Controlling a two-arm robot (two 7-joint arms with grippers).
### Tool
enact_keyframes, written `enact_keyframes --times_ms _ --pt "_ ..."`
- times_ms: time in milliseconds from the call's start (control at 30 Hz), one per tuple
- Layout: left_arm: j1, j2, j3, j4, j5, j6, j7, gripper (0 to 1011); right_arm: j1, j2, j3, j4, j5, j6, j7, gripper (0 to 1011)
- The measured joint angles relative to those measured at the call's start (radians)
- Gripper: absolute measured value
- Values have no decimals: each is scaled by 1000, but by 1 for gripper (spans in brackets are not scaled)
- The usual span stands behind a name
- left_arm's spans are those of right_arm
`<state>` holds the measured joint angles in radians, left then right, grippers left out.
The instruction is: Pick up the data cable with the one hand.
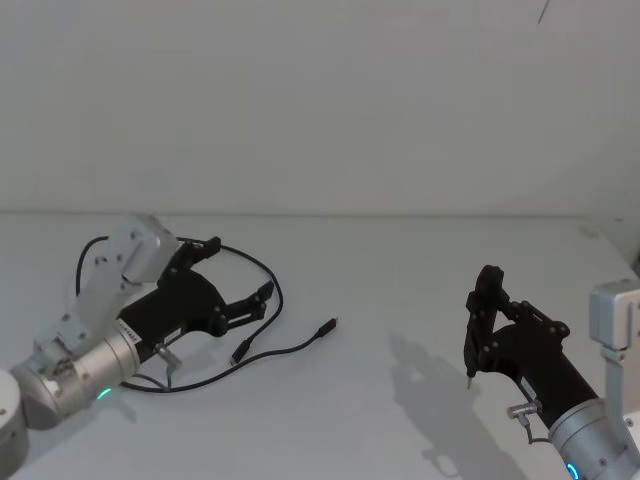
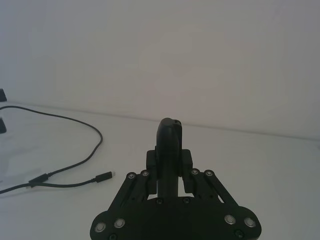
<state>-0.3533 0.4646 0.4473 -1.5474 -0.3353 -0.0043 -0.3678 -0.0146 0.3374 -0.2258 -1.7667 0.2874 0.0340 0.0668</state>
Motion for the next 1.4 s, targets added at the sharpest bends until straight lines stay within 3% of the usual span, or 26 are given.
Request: enact_keyframes --times_ms 333,733,967,1400 --pt "-47 27 14 64 -79 21 -174 1001 0 0 0 0 0 0 0 279" --pt "-142 51 84 196 -122 48 -404 1001 0 0 0 0 0 0 0 279" --pt "-175 53 116 245 -124 58 -461 1001 0 0 0 0 0 0 0 279" --pt "-197 53 150 280 -115 80 -471 1001 0 0 0 0 0 0 0 279"
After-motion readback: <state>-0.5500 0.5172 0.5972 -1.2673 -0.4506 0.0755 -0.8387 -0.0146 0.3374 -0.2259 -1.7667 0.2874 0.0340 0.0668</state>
